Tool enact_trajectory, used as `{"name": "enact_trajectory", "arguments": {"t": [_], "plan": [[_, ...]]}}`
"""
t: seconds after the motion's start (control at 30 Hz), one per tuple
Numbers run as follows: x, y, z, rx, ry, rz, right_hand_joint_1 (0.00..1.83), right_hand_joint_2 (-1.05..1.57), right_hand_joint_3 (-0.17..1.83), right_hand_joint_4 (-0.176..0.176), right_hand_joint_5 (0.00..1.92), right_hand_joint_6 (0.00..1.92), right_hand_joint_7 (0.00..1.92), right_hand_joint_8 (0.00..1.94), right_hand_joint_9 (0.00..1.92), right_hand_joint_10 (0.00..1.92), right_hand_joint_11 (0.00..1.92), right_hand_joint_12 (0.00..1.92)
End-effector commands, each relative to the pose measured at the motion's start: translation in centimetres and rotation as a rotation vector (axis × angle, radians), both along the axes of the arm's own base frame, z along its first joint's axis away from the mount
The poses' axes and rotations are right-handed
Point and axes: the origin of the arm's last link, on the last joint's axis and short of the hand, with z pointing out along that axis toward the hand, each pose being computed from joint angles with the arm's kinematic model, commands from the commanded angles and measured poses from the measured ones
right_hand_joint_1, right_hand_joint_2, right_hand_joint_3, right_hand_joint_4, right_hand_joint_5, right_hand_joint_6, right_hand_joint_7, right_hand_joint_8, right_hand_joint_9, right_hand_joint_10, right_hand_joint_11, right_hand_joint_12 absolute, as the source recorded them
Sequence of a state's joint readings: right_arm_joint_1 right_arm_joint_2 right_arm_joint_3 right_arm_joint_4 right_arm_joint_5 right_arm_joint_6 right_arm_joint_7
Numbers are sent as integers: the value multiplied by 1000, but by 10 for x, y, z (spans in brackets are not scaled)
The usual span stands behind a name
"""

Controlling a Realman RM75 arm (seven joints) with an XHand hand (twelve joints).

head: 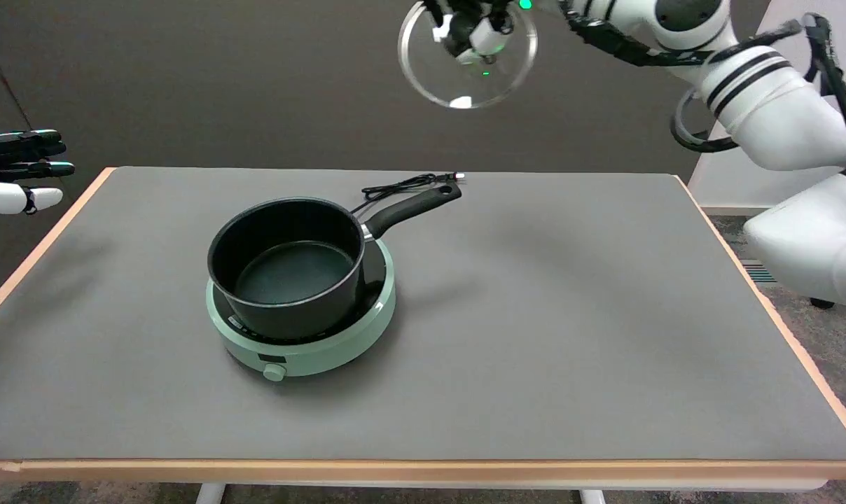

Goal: Place the pot lid onto the table.

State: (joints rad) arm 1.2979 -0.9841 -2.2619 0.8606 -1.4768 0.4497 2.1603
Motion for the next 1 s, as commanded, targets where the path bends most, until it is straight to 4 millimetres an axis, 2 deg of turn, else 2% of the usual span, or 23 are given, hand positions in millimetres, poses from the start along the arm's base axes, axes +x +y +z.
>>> {"name": "enact_trajectory", "arguments": {"t": [0.03,0.27,0.67,0.77,1.0], "plan": [[-45,4,130,-339,-144,-89,1358,865,597,176,560,1412,892,1310,840,1487,520,1918],[-86,16,154,-361,-179,-205,1359,865,591,176,564,1394,896,1300,840,1479,515,1921],[-161,40,160,-308,-210,-445,1355,872,588,176,532,1401,889,1310,837,1489,480,1921],[-172,45,161,-306,-216,-470,1348,913,541,176,541,1344,854,1350,826,1473,413,1921],[-186,53,165,-308,-236,-495,1346,920,539,176,529,1361,844,1366,817,1488,396,1921]]}}
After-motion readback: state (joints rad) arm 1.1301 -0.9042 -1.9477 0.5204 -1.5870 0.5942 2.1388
